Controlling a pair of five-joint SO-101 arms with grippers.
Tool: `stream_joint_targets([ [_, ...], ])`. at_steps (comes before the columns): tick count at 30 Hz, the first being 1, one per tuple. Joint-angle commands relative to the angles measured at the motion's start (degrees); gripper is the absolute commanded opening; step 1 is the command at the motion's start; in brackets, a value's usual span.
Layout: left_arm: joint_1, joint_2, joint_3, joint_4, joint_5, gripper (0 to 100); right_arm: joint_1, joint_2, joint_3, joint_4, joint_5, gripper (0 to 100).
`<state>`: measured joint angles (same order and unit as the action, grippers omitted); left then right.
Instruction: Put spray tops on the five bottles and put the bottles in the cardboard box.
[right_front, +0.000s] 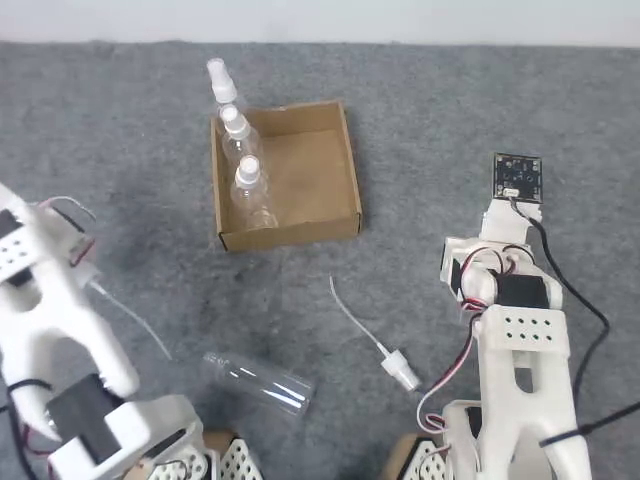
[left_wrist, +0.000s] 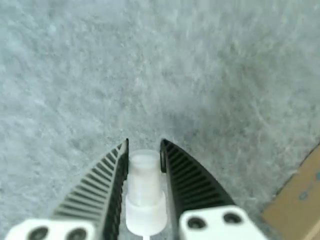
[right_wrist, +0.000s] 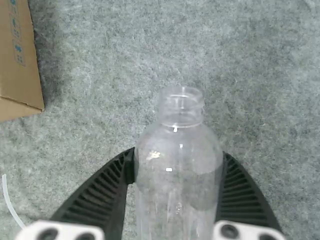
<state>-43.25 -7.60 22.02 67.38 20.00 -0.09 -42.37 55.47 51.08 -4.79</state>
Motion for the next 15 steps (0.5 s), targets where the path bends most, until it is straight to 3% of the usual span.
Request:
stream_joint_targets([
  [1, -1.8, -0.8, -6.6, 1.0, 0.3, 1, 0.7, -2.3, -0.6, -1.1, -0.1, 17.6],
  [9, -2.3, -1.3, -7.3, 1.0, 0.5, 1, 0.7, -2.2, -0.6, -1.1, -0.1, 17.6],
  [15, -2.0, -12.1, -5.9, 2.8, 0.5, 1, 0.6, -2.2, -0.6, -1.1, -0.1, 17.6],
])
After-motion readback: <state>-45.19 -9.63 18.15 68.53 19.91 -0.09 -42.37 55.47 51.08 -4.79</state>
